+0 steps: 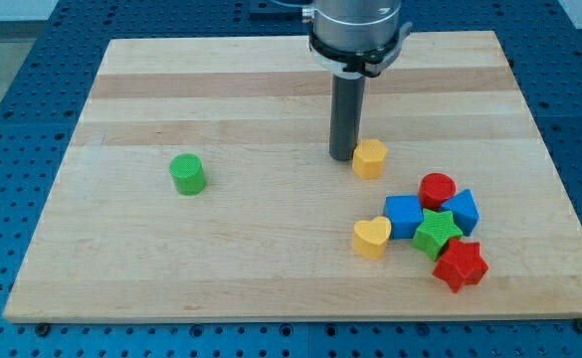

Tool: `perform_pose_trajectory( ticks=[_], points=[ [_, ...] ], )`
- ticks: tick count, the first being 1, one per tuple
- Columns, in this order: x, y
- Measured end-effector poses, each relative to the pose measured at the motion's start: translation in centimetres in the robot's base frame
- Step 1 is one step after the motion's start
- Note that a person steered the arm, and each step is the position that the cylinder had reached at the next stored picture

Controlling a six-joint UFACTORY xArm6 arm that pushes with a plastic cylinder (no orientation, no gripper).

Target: Move the green circle towards yellow heart

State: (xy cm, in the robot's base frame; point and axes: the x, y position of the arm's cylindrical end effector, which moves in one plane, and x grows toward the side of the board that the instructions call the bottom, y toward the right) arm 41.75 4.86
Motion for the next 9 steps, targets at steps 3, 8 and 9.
perform_pose_trajectory(
  ticks=[3, 8, 9],
  points=[
    [4.9, 8.9],
    [-2.3, -18.8],
    [0.9, -21.2]
  ],
)
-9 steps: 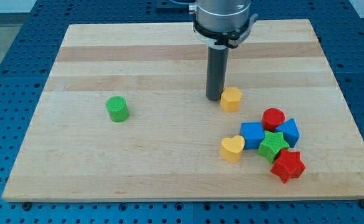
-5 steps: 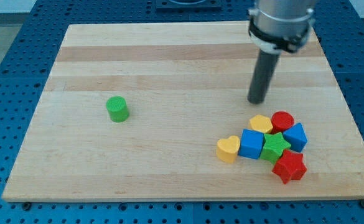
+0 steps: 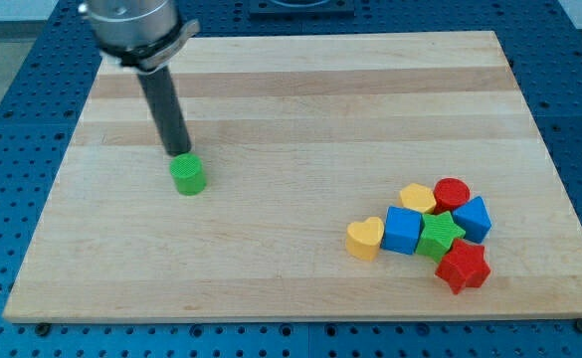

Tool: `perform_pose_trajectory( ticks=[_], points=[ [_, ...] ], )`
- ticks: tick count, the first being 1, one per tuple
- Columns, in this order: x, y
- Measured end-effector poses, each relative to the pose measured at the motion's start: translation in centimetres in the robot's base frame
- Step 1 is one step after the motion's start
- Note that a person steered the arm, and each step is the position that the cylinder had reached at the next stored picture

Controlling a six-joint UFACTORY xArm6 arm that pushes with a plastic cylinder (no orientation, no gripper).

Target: Move the green circle towards yellow heart

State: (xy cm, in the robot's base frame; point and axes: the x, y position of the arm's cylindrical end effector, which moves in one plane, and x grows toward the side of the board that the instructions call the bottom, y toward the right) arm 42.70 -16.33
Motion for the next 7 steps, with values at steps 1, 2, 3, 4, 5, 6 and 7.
perform_pose_trajectory(
  ticks=[1, 2, 3, 4, 5, 6, 7],
  points=[
    [4.6, 5.0],
    [8.2, 14.1],
    [6.3, 8.8],
    [7.6, 6.7],
    [13.2, 8.1],
    [13.5, 12.6],
    [12.9, 12.5]
  ],
)
